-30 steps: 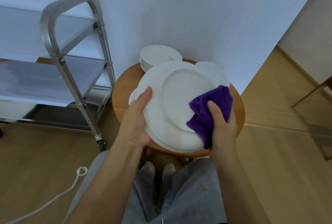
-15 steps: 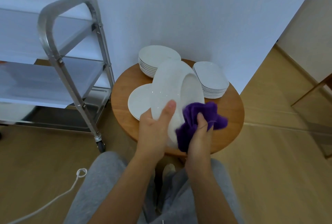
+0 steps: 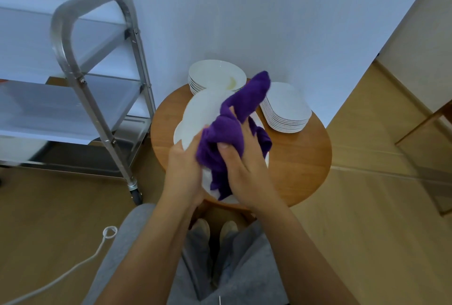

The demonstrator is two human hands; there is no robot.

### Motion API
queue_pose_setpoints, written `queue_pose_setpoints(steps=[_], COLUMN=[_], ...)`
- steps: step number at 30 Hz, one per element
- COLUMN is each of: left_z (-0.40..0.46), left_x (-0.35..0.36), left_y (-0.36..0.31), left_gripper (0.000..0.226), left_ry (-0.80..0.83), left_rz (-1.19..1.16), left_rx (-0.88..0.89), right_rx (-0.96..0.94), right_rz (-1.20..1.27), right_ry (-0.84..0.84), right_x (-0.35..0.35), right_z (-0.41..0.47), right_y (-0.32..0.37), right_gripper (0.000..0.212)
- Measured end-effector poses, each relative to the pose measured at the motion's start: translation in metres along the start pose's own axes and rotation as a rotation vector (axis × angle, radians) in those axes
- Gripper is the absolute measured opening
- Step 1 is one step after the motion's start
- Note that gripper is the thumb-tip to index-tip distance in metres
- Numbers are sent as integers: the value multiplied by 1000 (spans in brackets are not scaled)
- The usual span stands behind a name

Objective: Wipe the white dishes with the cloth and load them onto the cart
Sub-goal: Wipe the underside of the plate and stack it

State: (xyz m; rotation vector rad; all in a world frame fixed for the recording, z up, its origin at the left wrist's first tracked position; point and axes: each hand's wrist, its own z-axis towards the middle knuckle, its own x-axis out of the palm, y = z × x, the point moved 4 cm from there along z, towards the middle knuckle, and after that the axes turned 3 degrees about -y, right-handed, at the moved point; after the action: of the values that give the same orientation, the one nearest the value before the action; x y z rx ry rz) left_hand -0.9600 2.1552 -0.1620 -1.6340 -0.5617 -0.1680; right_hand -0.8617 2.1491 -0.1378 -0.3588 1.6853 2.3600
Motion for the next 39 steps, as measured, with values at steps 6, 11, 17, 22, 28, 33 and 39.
queue_pose_setpoints(steps=[6,11,17,22,28,33,39], left_z=[-1,4,10,12,12,13,21], left_x=[-15,-27,-25,-26,1,11,-6], left_y=[-9,-8,-19,-29,-11,11,24], left_gripper=[59,52,45,37,27,50,57], left_ry=[-8,24,149,85,300,533,335], left_rz=[-201,-244,-155,306,1096,1568,1298], left_rx=[-144,-139,-14,235,436,651,1027], right_rx=[-168,-265,-83,458,745,843,919], right_rz=[-281,-495,-320,282,853,736,791], right_ry=[150,148,53,-322,-184,-250,-382], right_x=[0,-15,-29,-45,-30,-32,-30], right_z=[-18,-28,-13,12,19,17,7], right_y=[-18,-42,-62,-70,-58,-68,-94], right_gripper=[55,58,49,13,53,53,29])
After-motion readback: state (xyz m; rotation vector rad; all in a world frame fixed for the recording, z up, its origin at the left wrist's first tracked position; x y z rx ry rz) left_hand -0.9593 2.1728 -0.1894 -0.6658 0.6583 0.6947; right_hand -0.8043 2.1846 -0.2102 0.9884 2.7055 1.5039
